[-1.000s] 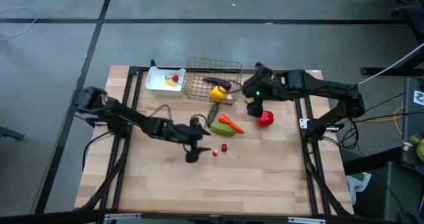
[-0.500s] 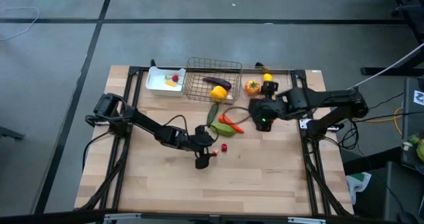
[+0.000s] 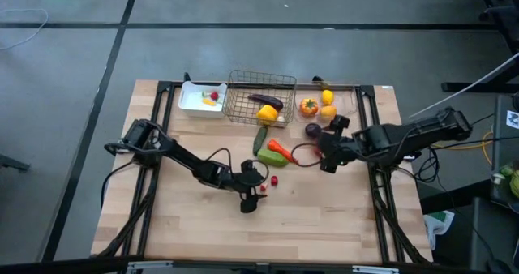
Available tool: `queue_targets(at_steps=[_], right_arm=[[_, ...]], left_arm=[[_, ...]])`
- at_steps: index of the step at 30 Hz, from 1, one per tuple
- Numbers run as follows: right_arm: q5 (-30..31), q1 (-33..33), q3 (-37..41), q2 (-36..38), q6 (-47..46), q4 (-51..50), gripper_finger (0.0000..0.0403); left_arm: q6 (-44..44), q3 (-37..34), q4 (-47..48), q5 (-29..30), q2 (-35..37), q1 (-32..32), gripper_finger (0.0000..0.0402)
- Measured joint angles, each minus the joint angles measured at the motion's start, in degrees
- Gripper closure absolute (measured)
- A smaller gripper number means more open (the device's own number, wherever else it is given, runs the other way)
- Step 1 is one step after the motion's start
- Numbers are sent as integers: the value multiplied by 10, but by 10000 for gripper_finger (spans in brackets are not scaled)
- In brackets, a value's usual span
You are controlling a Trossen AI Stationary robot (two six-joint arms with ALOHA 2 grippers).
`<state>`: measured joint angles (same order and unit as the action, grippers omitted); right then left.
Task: Sort produce into baskets
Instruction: Put the red mushroom into the white bin
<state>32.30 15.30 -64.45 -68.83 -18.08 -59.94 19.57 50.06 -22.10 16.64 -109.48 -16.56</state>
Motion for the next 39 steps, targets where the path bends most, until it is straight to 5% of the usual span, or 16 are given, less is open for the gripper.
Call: queue_targets(at_steps=[15, 39], right_arm=[[-114, 5, 195, -28, 3, 357, 27], [-125, 4, 203, -113, 3, 399, 27]], left_arm=[[13, 4, 2, 36, -39, -1, 92], [12, 3, 7, 35, -11, 2, 281]])
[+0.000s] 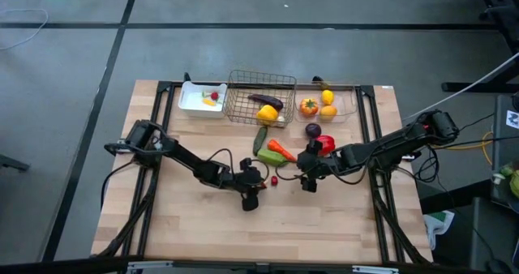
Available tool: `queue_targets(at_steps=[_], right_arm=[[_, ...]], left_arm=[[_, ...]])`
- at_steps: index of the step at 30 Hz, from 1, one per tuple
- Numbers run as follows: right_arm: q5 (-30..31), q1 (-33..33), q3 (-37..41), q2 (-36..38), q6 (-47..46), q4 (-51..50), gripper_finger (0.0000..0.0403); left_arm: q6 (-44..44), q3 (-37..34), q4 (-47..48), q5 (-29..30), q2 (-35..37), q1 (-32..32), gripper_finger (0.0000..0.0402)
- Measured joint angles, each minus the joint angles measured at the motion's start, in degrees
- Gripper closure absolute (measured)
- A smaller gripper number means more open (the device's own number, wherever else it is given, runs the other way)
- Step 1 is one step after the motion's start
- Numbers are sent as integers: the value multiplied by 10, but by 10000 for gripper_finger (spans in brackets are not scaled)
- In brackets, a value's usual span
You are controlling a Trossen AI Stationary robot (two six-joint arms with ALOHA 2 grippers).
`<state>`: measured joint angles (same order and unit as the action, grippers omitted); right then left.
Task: Sort produce into baskets
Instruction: Put the red mushroom into the white bin
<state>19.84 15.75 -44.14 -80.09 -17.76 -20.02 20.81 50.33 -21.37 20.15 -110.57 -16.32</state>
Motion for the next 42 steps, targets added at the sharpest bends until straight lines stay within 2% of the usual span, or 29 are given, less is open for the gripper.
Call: queue_targets(at_steps=[5, 14, 18, 21, 25, 28, 34, 42], right_arm=[[0, 0, 0, 0, 0, 3, 27], [0, 0, 0, 0, 0, 6, 27], [0, 0, 0, 0, 0, 6, 27], [0, 0, 0, 0, 0, 6, 27], [0, 0, 0, 0, 0, 6, 27], [0, 0, 0, 0, 0, 6, 27], [0, 0, 0, 0, 0, 6, 27], [1, 0, 0, 0, 0, 6, 27]], left_arm=[[-21, 0, 27, -1, 57, 13, 288], [-64, 0, 187, 0, 229, 76, 289], [-81, 0, 260, 12, 320, 123, 290], [-78, 0, 306, 43, 385, 165, 290], [-75, 0, 360, 76, 456, 230, 290], [-74, 0, 393, 79, 500, 284, 290], [-43, 0, 441, 79, 540, 394, 290], [11, 0, 532, 78, 512, 496, 290]])
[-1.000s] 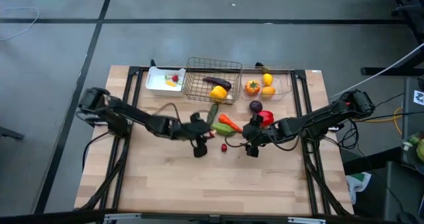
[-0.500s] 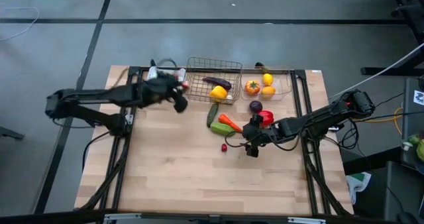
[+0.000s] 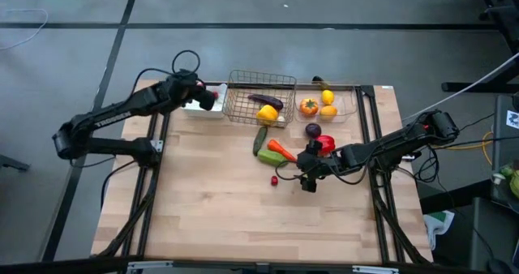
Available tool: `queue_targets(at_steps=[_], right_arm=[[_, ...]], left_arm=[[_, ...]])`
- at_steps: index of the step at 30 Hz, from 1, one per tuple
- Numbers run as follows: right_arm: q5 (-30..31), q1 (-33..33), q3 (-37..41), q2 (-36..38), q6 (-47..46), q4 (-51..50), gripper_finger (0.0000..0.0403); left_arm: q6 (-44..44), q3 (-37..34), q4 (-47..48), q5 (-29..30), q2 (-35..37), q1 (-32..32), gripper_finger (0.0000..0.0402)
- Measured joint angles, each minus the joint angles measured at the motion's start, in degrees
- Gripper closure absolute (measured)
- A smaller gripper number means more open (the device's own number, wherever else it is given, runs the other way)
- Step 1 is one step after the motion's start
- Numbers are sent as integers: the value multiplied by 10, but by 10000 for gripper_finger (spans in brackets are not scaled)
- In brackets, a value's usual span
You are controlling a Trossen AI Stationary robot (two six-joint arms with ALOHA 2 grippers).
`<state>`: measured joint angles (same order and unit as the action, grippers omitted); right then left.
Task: Sort produce into baskets
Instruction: Put the red mushroom into the white bin
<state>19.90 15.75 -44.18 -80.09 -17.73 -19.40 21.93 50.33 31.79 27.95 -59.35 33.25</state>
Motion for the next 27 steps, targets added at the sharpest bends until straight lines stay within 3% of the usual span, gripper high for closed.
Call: queue_targets(at_steps=[12, 21, 27], right_arm=[[0, 0, 0, 0, 0, 0, 27], [0, 0, 0, 0, 0, 0, 27], [0, 0, 0, 0, 0, 0, 27]], left_arm=[[-6, 0, 19, -7, -132, 45, 290], [2, 0, 18, -64, -220, 76, 290], [0, 0, 18, -65, -236, 93, 246]])
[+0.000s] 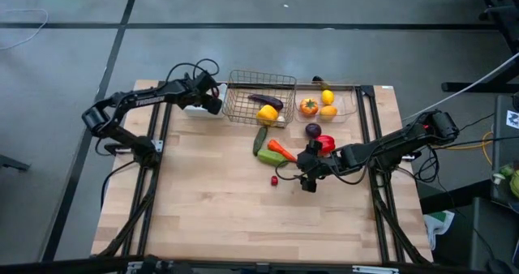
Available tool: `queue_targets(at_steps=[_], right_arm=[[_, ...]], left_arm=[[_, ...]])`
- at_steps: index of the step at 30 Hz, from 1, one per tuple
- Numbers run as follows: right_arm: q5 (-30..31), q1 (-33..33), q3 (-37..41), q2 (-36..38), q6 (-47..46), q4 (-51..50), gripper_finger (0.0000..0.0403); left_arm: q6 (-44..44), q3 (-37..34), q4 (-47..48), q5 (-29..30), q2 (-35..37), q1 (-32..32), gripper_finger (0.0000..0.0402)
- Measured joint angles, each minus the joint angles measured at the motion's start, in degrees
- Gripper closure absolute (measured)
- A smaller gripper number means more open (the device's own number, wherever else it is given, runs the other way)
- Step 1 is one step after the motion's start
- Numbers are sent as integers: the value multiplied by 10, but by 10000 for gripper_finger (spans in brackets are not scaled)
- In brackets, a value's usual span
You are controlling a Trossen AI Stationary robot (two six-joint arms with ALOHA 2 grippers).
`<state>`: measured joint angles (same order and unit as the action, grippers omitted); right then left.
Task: Sort produce into baskets
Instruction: Put the red mushroom into the white bin, then put the small red bell pepper into the white bin
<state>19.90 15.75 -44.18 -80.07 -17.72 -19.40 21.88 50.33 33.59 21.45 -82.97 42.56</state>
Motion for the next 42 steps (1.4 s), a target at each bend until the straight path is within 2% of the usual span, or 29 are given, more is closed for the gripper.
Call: queue_targets(at_steps=[5, 9, 22, 29, 32, 36, 42], right_arm=[[0, 0, 0, 0, 0, 0, 27], [0, 0, 0, 0, 0, 0, 27], [0, 0, 0, 0, 0, 0, 27], [0, 0, 0, 0, 0, 0, 27], [0, 0, 0, 0, 0, 0, 27], [0, 0, 0, 0, 0, 0, 27], [0, 0, 0, 0, 0, 0, 27]], left_arm=[[2, 0, 0, 0, 0, 12, 200], [2, 0, 0, 0, 0, 14, 185], [-21, 2, 1, 0, 0, 14, 192], [-72, 46, 4, -12, 26, 10, 192], [-86, 77, 3, -32, 44, 0, 192], [-108, 108, -6, -96, 68, -30, 192], [-118, 113, -50, -201, 83, -122, 192]])
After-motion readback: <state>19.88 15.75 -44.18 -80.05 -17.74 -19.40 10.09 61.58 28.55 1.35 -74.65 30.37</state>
